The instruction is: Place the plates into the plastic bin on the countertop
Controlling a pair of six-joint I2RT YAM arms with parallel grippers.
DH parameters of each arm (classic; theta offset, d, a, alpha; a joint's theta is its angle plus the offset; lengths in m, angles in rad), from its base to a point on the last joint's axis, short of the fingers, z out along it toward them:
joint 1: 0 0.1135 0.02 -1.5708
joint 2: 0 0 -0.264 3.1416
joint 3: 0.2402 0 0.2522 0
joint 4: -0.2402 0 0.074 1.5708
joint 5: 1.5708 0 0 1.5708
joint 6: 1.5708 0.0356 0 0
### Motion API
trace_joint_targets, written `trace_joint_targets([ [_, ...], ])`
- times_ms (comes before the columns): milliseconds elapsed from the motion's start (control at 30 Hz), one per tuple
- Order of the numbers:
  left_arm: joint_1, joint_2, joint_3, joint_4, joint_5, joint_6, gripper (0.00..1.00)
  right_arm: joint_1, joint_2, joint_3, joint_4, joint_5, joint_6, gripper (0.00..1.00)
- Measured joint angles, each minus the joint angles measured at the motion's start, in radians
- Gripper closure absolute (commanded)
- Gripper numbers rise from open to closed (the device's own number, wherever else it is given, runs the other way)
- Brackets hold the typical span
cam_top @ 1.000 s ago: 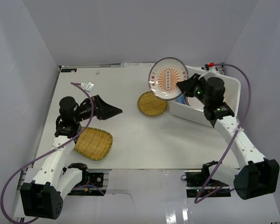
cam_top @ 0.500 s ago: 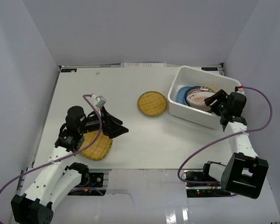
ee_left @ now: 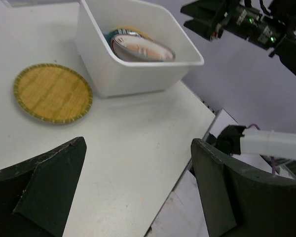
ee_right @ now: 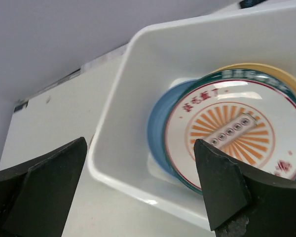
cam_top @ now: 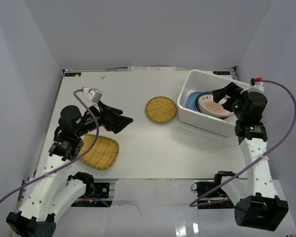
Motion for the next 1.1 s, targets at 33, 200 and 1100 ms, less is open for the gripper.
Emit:
trace_joint_targets([
  [33,0.000,-0.004,0.018,0.000,-0.030,0.000,0.02,0.036,-0.015,0.003,-0.001,-0.001,-0.007,0.06],
  [200,0.000,-0.016,0.059,-0.018,-0.148,0.006,0.02,0.206,-0.034,-0.039,-0.009,0.007,-0.034,0.00],
  [1100,0.000,-0.245,0.079,-0.081,-0.578,0.002,0.02,1.270,1.105,0.258,0.594,-0.007,0.308,0.74],
])
